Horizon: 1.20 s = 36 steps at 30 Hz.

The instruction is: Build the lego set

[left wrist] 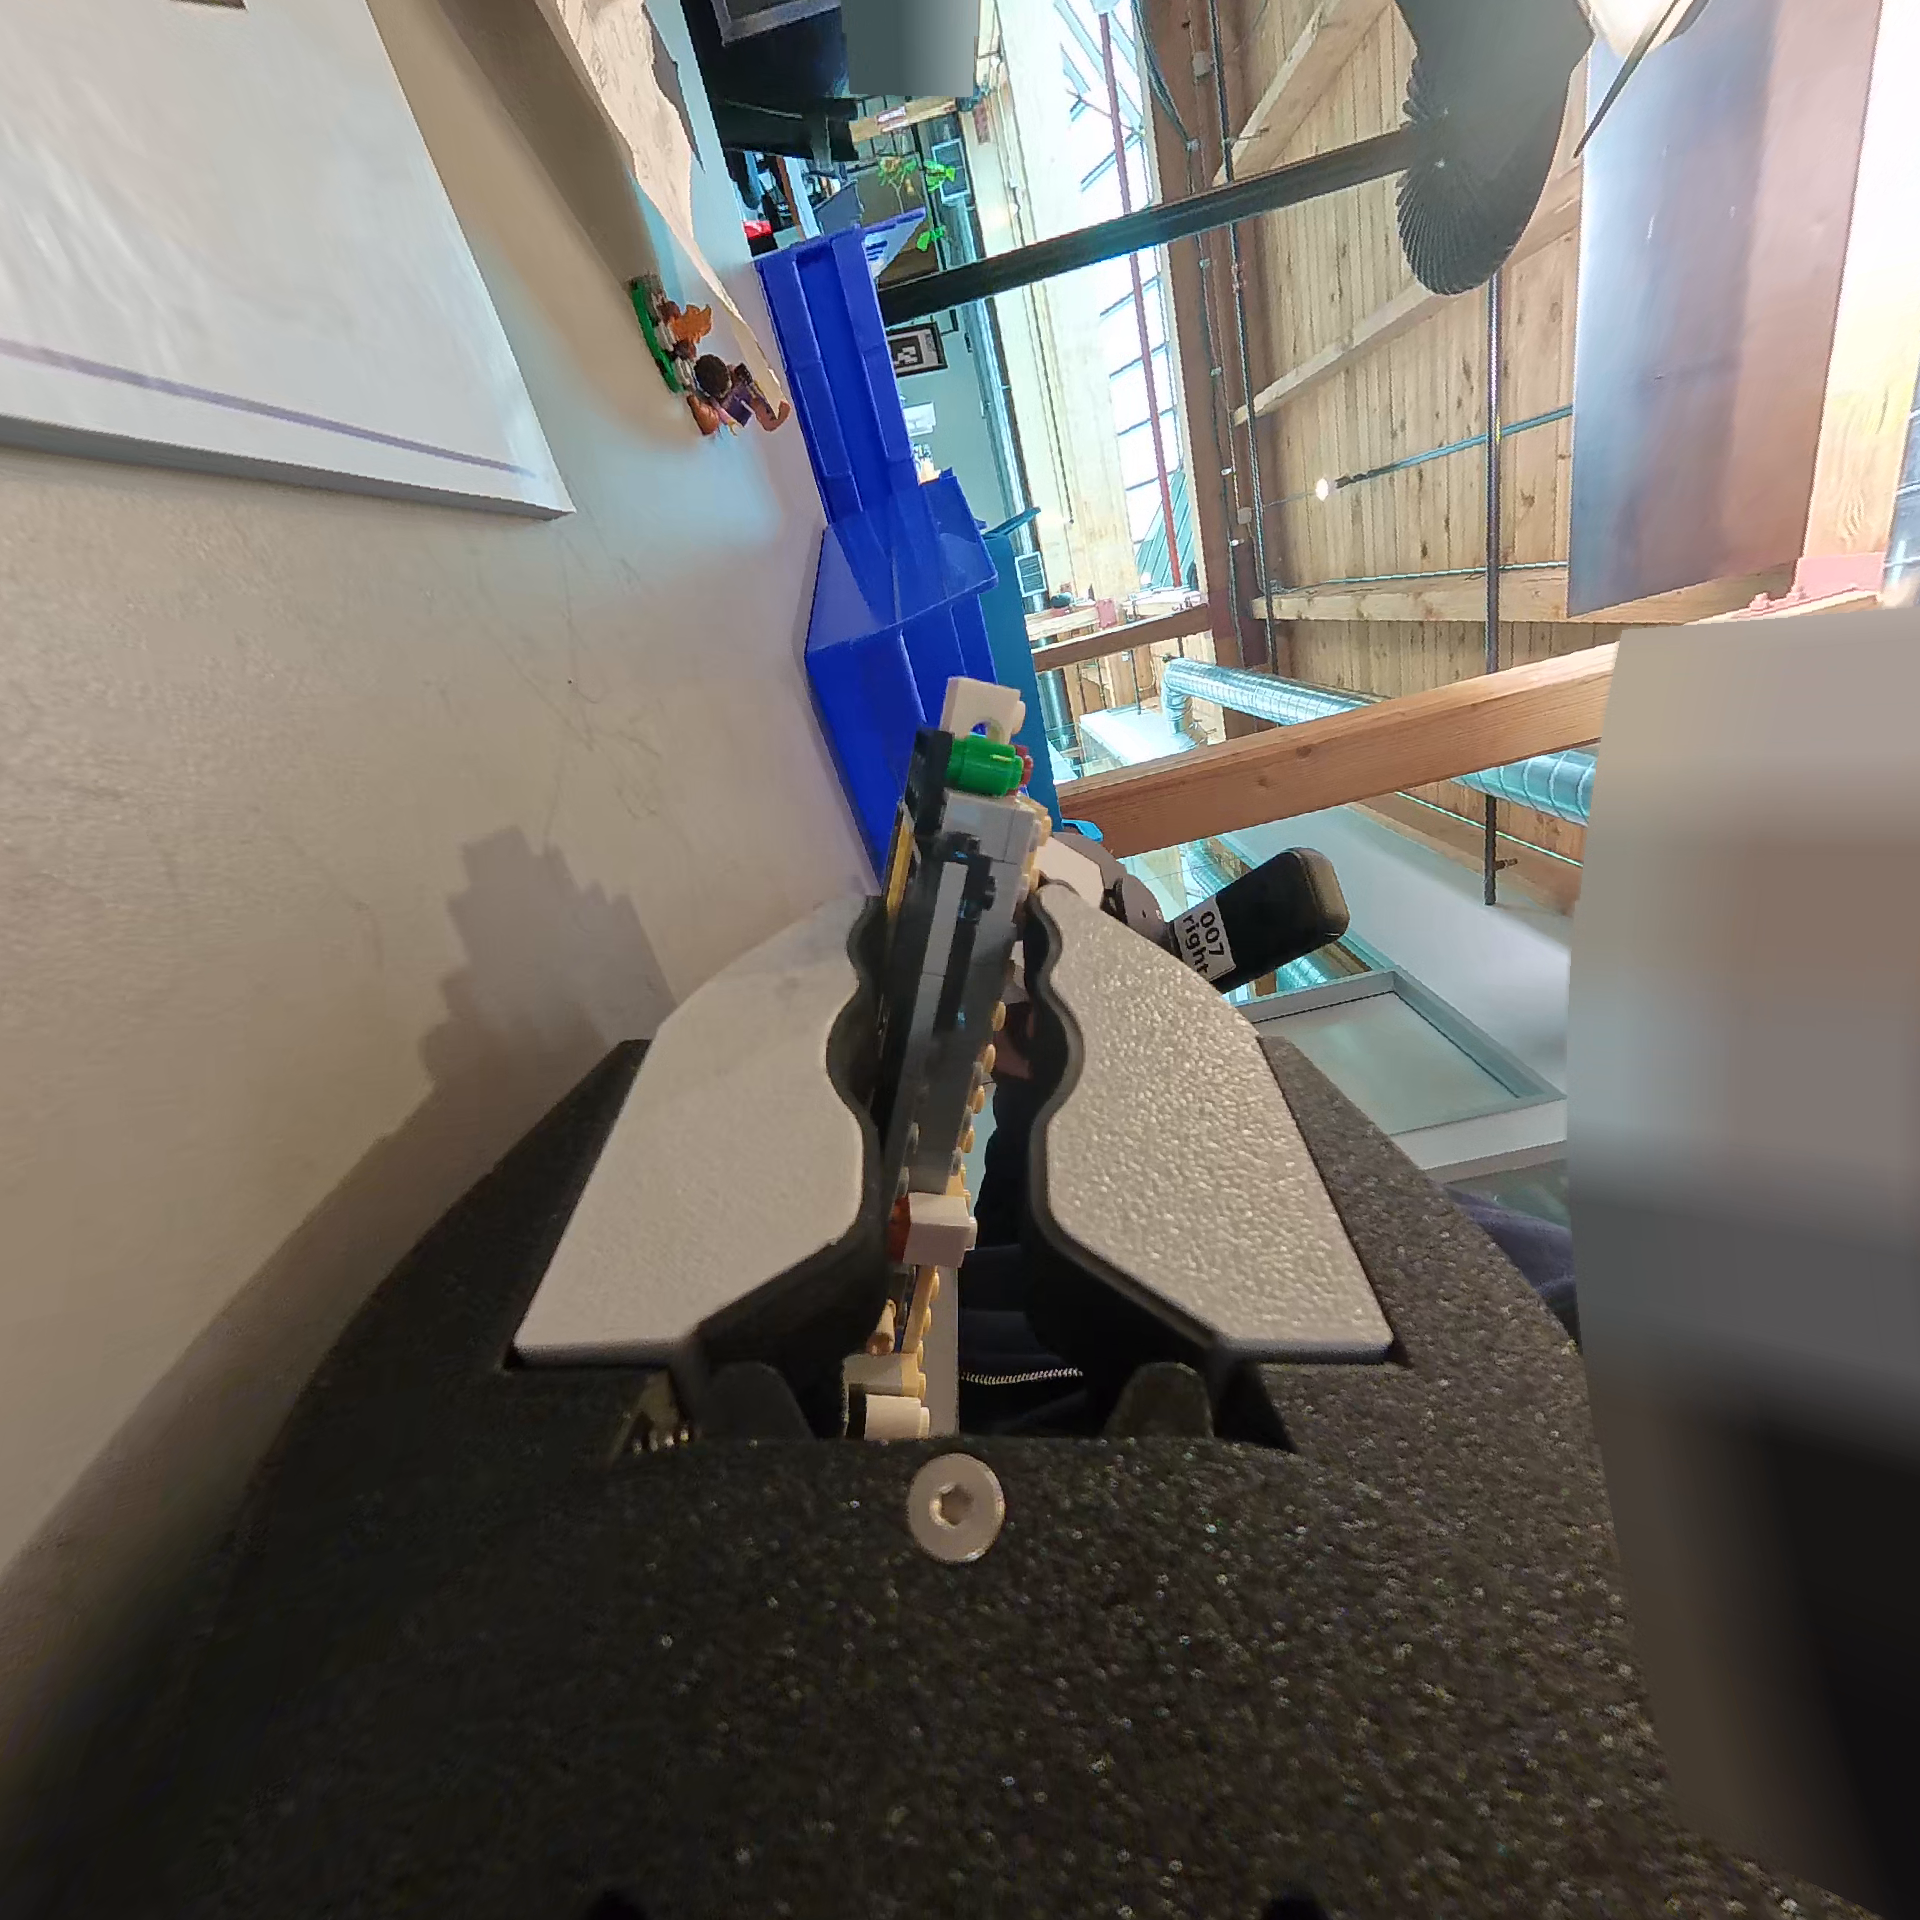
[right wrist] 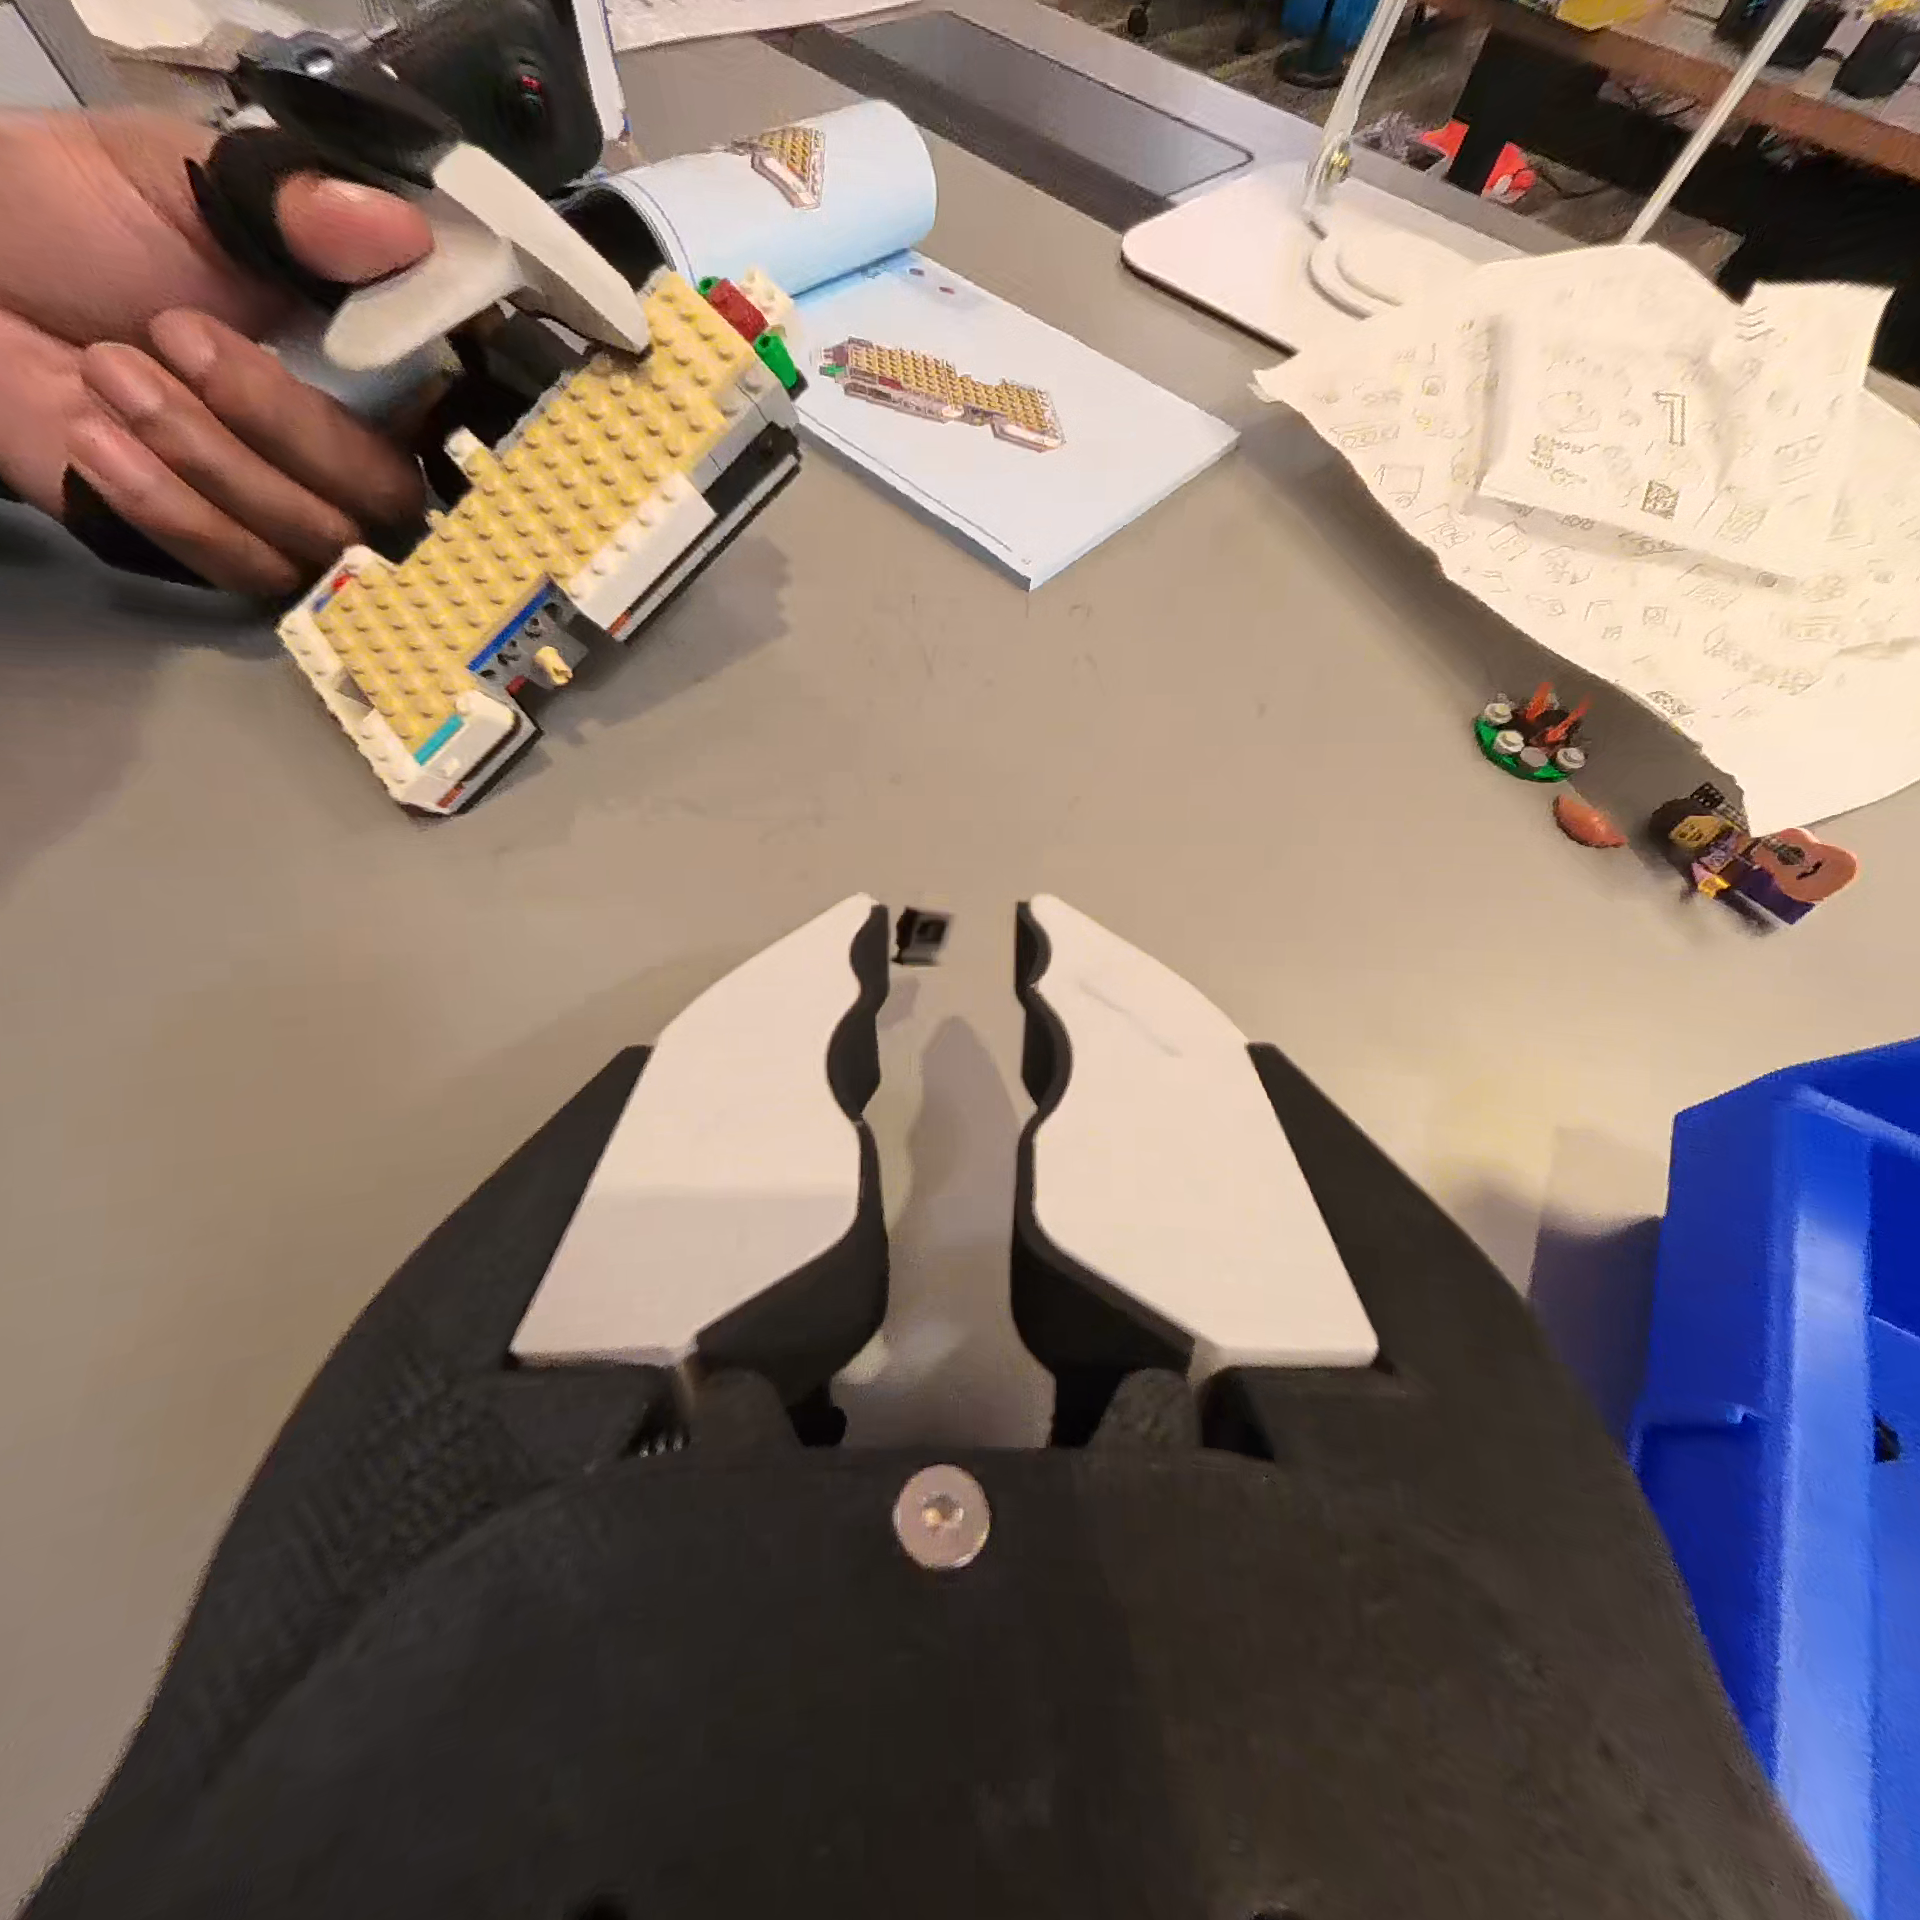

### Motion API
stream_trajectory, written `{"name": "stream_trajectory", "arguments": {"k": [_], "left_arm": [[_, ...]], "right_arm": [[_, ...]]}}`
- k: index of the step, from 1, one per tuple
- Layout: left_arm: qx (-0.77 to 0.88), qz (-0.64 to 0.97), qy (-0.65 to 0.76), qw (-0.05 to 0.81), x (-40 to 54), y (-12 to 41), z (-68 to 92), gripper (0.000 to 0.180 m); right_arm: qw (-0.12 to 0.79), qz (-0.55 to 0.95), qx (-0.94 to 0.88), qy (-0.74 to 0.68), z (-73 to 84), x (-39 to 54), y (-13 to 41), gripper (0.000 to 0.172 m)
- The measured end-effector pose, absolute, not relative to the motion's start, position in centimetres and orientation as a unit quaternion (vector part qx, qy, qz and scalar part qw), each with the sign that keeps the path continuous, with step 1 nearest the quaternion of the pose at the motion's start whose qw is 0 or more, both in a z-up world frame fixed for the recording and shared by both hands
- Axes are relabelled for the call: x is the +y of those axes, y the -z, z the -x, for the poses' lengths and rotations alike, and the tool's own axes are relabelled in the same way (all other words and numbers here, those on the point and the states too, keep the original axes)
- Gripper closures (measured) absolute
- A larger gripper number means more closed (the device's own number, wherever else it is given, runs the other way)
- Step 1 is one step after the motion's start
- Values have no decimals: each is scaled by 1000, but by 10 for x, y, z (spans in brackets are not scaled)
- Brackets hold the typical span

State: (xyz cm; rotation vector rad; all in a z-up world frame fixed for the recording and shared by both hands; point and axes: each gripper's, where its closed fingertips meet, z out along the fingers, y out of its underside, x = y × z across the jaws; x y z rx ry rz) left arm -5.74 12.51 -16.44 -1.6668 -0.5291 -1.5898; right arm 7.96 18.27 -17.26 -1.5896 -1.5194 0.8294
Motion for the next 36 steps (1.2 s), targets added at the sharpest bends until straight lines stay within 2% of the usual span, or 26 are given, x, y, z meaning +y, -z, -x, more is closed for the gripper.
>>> {"name": "stream_trajectory", "arguments": {"k": [3,21,23,24,30,36], "left_arm": [[-206,653,622,379,124,164,57,156],[-203,658,616,383,124,164,57,156],[-202,658,616,383,124,164,57,155],[-202,658,616,383,124,164,57,155],[-204,657,618,381,124,164,57,156],[-205,657,618,381,124,165,57,156]], "right_arm": [[365,638,-593,-328,-83,184,184,144],[264,633,-679,-262,-31,186,229,143],[249,632,-683,-266,-26,185,230,152],[254,629,-688,-258,-24,187,229,160],[401,517,-710,-261,-13,173,181,156],[377,531,-710,-267,-26,167,190,148]]}}
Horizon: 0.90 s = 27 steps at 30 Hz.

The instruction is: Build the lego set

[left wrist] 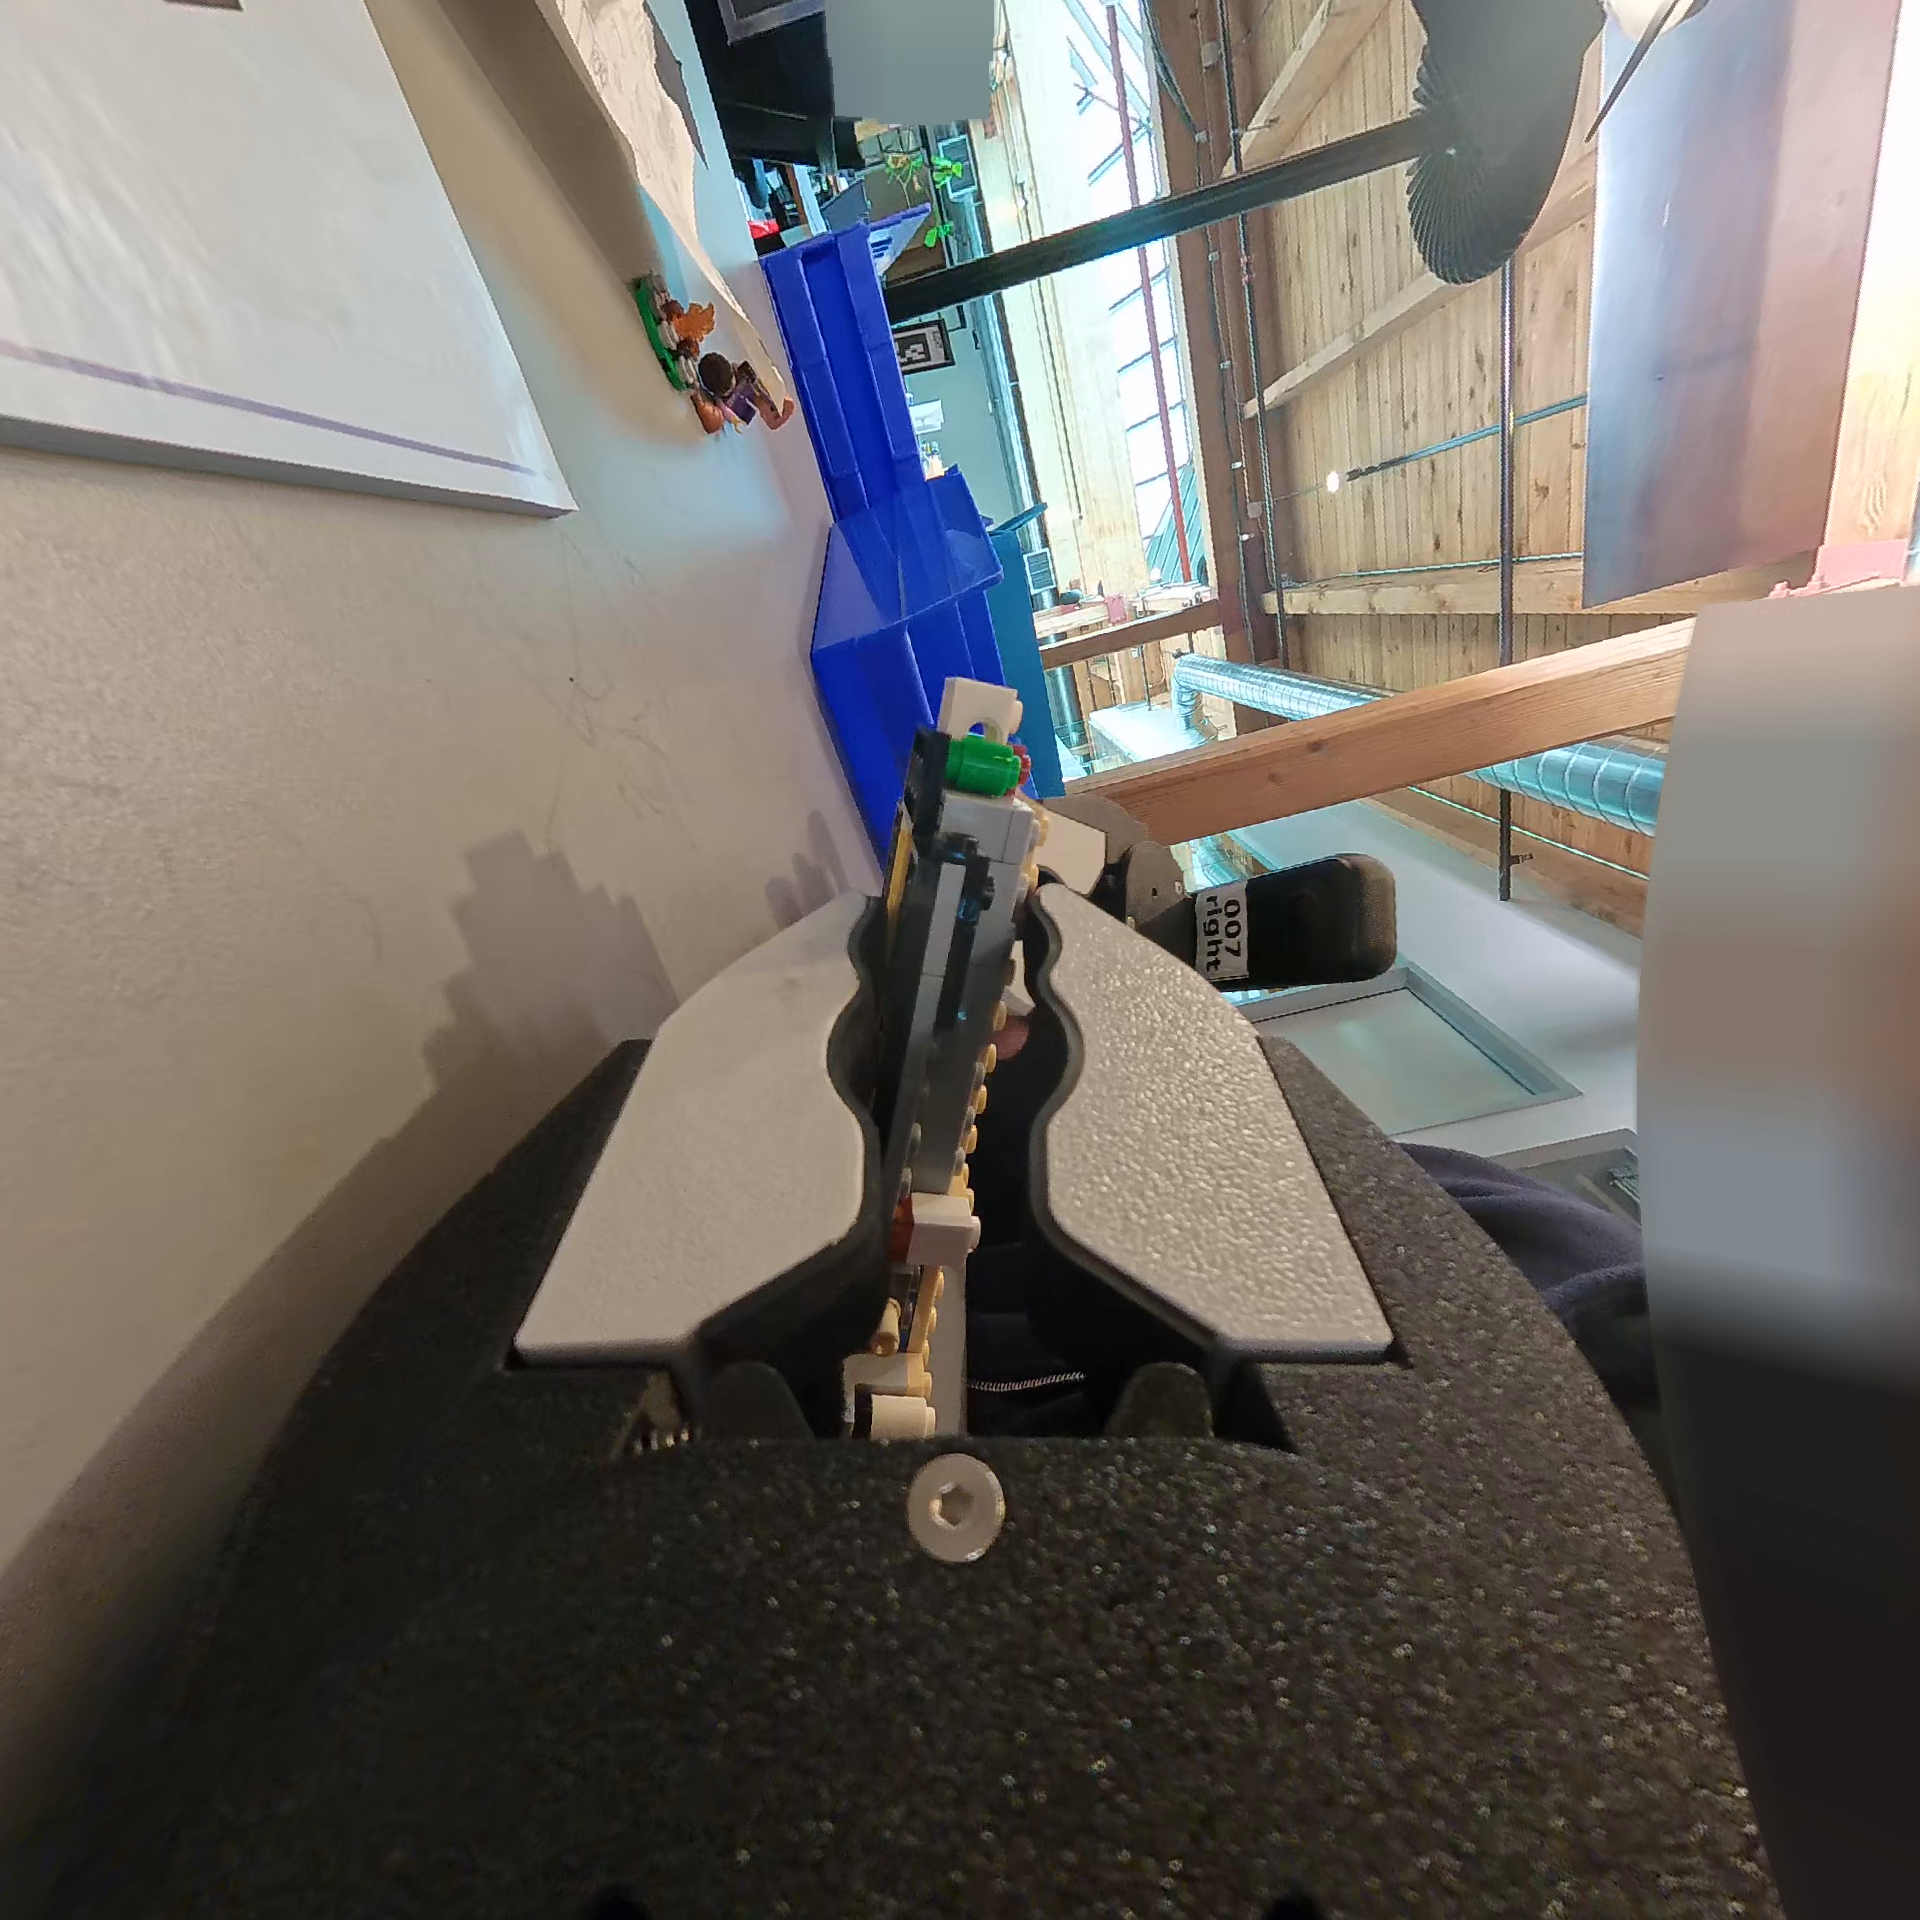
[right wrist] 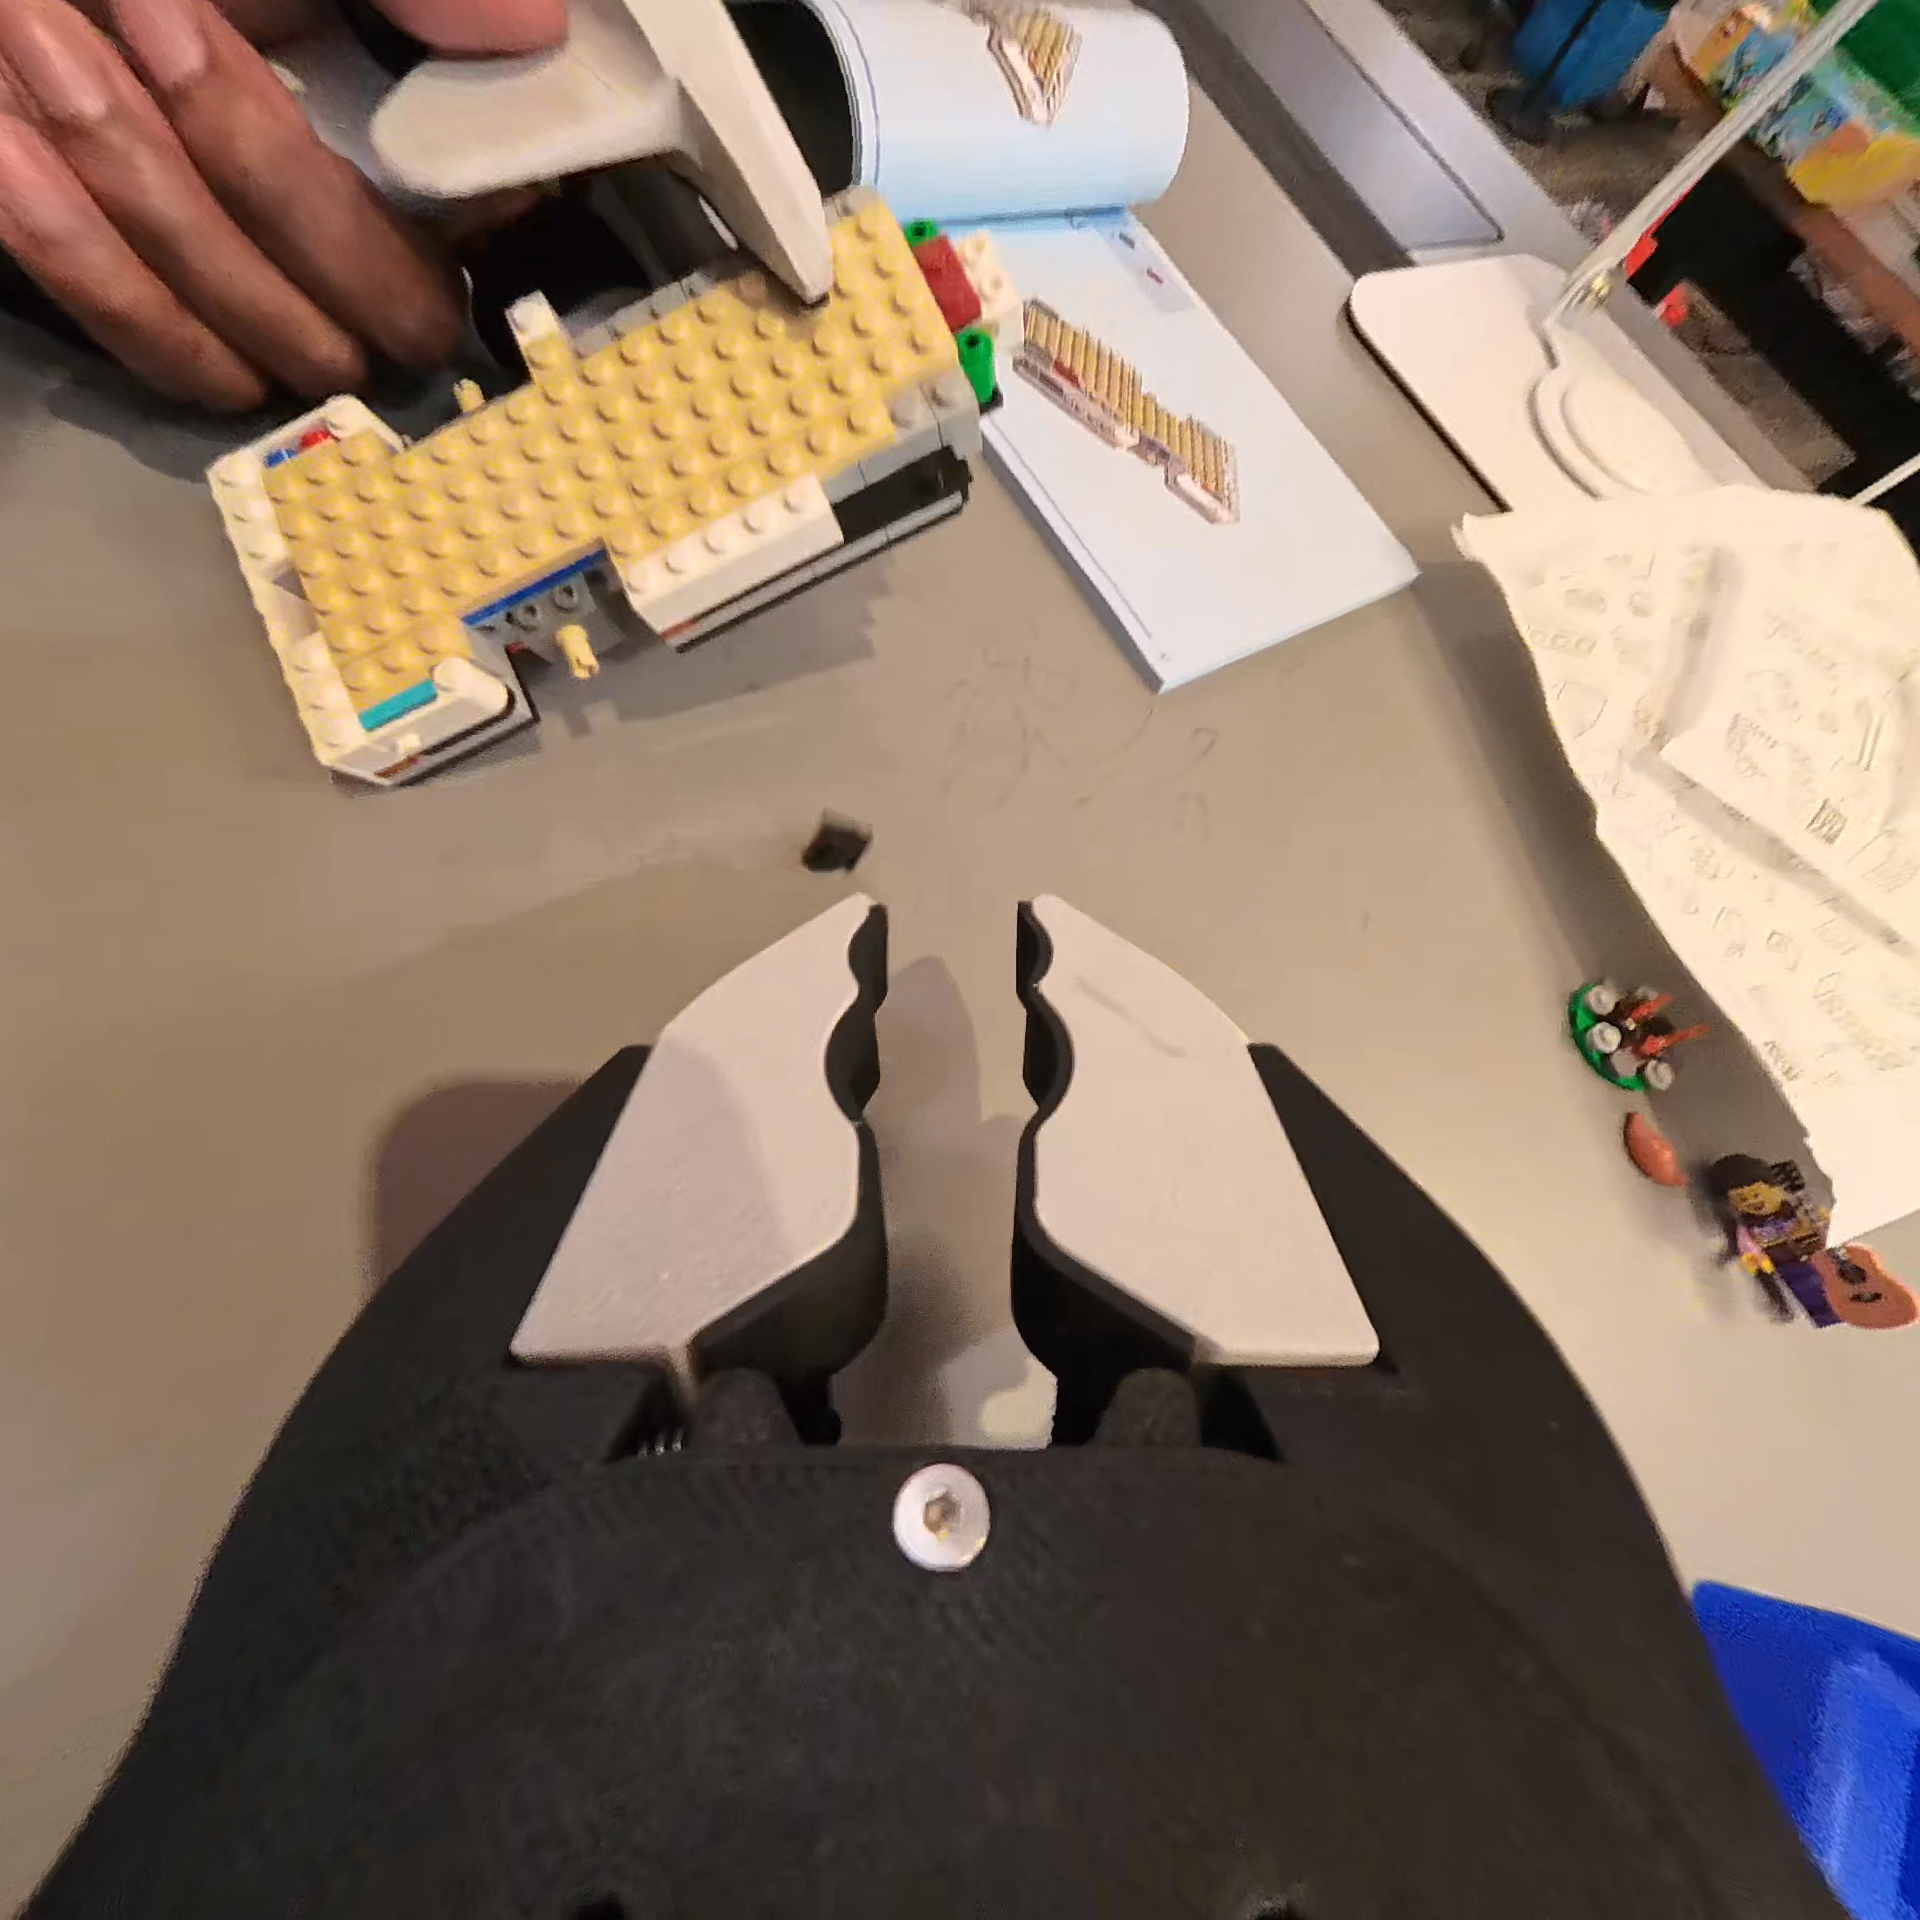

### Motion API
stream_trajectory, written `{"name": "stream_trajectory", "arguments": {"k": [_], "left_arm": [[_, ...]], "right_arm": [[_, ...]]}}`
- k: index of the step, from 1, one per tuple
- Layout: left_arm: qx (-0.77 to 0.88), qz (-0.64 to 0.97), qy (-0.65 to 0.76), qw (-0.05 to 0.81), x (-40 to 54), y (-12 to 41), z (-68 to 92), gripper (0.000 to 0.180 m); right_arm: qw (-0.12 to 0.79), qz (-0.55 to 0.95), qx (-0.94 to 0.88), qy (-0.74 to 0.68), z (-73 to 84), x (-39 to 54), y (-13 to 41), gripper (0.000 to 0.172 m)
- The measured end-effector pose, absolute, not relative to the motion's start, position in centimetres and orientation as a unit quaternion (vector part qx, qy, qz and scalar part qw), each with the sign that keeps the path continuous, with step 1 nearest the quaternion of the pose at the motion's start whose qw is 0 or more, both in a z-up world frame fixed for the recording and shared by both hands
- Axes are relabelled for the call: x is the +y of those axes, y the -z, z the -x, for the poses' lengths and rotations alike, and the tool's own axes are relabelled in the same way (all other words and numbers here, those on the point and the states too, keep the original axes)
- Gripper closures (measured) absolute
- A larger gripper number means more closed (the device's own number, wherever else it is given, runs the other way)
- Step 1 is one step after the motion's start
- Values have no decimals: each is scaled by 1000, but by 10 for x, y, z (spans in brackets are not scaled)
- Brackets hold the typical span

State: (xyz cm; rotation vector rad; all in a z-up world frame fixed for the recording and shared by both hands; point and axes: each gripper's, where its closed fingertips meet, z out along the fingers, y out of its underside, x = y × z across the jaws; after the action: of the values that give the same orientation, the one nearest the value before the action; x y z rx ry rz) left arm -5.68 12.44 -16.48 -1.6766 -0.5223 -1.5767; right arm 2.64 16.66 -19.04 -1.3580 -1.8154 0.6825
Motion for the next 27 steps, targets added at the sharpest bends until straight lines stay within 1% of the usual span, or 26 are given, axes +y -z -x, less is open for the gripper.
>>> {"name": "stream_trajectory", "arguments": {"k": [4,11,14,21,27], "left_arm": [[-206,657,616,383,125,165,58,156],[-207,657,616,381,124,165,58,156],[-207,659,617,377,123,166,56,156],[-227,644,630,370,122,165,59,155],[-239,633,638,368,120,164,60,156]], "right_arm": [[349,541,-714,-275,-28,160,199,149],[274,559,-726,-290,-15,138,219,150],[254,558,-742,-271,-11,137,229,150],[205,537,-765,-291,-6,112,229,150],[231,519,-768,-294,2,129,218,149]]}}
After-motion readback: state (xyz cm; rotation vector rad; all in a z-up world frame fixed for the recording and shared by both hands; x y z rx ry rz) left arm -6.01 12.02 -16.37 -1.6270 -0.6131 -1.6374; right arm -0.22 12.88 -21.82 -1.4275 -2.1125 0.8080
